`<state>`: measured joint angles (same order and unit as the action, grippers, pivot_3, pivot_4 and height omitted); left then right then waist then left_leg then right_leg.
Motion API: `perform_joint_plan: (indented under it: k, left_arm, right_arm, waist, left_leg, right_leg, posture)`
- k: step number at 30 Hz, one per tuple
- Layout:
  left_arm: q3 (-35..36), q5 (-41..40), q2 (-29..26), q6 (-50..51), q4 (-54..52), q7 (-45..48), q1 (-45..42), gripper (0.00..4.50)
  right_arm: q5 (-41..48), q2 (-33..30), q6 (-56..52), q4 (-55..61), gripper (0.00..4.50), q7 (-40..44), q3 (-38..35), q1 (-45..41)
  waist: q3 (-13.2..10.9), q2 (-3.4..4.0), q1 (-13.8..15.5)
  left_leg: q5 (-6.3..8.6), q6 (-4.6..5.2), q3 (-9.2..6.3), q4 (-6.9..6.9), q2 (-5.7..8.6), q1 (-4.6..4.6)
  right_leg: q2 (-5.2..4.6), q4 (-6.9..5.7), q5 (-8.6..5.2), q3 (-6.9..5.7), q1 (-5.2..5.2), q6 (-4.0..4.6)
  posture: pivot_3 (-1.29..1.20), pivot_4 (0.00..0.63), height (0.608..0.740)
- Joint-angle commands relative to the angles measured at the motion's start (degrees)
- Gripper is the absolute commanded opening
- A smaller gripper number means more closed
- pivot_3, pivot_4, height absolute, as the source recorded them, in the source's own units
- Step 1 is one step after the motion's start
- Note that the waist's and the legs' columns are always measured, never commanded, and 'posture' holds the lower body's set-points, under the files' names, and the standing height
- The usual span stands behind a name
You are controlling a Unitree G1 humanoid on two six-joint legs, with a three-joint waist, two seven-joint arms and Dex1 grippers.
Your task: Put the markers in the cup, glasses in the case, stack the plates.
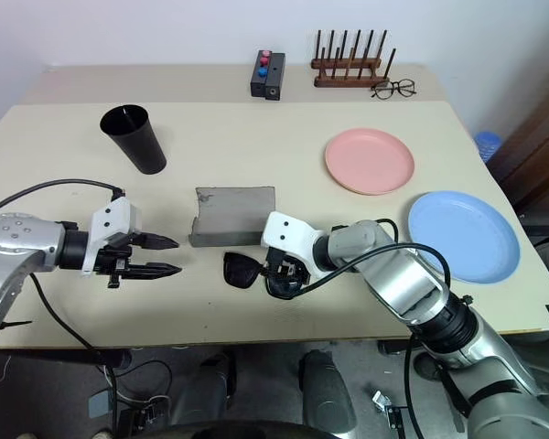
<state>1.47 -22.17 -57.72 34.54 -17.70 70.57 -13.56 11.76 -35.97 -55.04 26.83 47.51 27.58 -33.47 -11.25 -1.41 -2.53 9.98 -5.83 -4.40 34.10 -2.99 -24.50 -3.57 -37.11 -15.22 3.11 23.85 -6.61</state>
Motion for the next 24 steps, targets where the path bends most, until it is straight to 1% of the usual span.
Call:
perform_joint_plan:
  k: [1, 6, 16, 24]
  left_arm:
    - [2.33, -1.20, -1.18, -0.82, -2.20, -0.08, 0.95, 2.44]
    - [2.46, -2.16, -1.12, -0.25, -3.47, -1.20, 1.95, 2.44]
    - [1.65, -2.84, -1.00, -0.57, -3.59, -2.30, 2.35, 2.44]
    - [1.09, -2.68, -0.55, -0.85, -3.24, -2.70, 1.86, 2.44]
  right_arm:
    - [0.87, 1.04, -0.61, 1.24, 2.74, -0.29, -0.19, -0.25]
    - [-0.25, 1.01, -0.91, 0.36, 2.74, -0.91, 1.12, -0.42]
    - [-3.68, -1.64, 0.39, 0.10, 2.74, -1.20, 3.13, -0.64]
    - [-7.10, -4.45, 3.68, 0.36, 2.74, -0.19, 5.06, -1.28]
  waist:
    - [0.00, 0.00, 0.04]
    - [0.00, 0.00, 0.08]
    - [0.00, 0.00, 0.08]
    - [0.00, 0.00, 0.09]
  left_leg:
    - [0.00, 0.00, 0.00, 0.00, 0.00, 0.00]
    - [0.00, 0.00, 0.00, 0.01, 0.00, -0.01]
    - [0.00, 0.00, 0.01, 0.01, 0.00, 0.00]
    - [0.00, 0.00, 0.02, 0.01, 0.00, 0.00]
  right_leg:
    - [0.00, 0.00, 0.00, 0.00, 0.00, 0.00]
    - [-0.01, 0.01, 0.00, 0.00, -0.01, 0.01]
    - [-0.01, 0.01, 0.00, 0.00, 0.01, 0.01]
    - [-0.01, 0.01, 0.00, 0.00, 0.01, 0.02]
  posture:
    - [0.00, 0.150, 0.738]
    - [0.00, 0.150, 0.738]
    - [0.00, 0.150, 0.738]
    - [0.00, 0.150, 0.738]
